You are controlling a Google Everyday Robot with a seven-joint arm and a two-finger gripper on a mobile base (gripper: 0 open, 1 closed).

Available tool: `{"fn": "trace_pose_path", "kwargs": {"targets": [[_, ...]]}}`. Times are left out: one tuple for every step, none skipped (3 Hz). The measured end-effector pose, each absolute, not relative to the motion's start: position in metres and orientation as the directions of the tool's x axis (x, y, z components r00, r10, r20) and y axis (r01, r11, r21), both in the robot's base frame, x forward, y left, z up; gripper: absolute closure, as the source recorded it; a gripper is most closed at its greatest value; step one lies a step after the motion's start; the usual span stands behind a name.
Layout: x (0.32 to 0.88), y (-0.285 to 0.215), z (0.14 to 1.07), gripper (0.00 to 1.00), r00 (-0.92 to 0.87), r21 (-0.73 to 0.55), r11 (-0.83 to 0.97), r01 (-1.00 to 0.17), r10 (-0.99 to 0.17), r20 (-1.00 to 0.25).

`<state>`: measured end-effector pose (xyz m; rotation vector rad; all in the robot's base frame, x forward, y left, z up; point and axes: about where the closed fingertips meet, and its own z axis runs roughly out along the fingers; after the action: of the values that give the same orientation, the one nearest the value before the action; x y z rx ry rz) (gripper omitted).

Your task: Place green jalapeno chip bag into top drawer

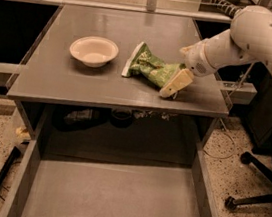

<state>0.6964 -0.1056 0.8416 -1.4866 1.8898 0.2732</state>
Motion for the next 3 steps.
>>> {"fn": "trace_pose_path", "kwargs": {"targets": [[0.6967,-0.1054,0.8409,0.19,-0.092,-0.25,0.318,-0.915,-0.765,-0.638],[0.6967,-0.1054,0.8409,0.43,-0.092,-0.25,0.318,-0.915,-0.765,-0.638],[0.6967,-0.1053,0.8409,0.65,-0.092,-0.25,0.318,-0.915,-0.765,-0.638]]}}
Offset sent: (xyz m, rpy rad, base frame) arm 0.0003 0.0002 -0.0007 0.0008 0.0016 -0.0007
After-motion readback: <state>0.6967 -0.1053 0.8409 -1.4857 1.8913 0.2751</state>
